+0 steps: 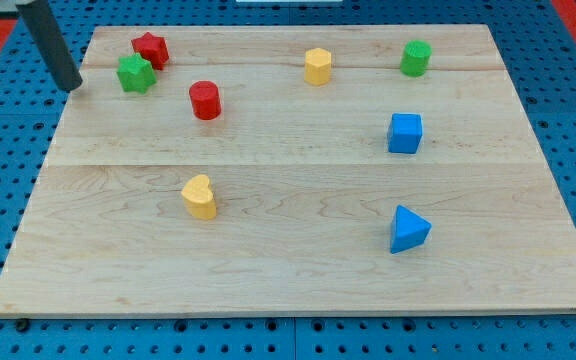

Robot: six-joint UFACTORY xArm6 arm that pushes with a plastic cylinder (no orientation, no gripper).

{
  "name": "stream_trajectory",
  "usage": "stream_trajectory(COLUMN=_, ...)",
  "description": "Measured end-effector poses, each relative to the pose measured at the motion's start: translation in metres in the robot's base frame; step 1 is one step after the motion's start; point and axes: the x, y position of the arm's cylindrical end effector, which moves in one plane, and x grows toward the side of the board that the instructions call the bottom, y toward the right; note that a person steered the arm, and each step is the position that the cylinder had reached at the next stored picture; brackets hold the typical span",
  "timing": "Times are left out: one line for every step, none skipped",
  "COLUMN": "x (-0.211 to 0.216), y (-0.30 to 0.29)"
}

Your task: Move the red star diagonally right to the red circle

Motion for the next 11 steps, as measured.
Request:
stream_trajectory(x=-0.039, y=0.002)
stream_trajectory(x=-0.054, y=0.032)
stream_trajectory(x=-0.039, y=0.098)
stream_trajectory(x=-0.028, y=0.134)
stream_trajectory(x=-0.039, y=0.120)
stream_trajectory(x=-0.049, y=0.099)
stream_trajectory(x=-0.055, y=0.099)
stream_trajectory(x=-0.055, y=0.094)
stream_trajectory(x=-0.055, y=0.090)
stream_trajectory(x=-0.055, y=0.086)
stream_trajectory(x=-0.055, y=0.082)
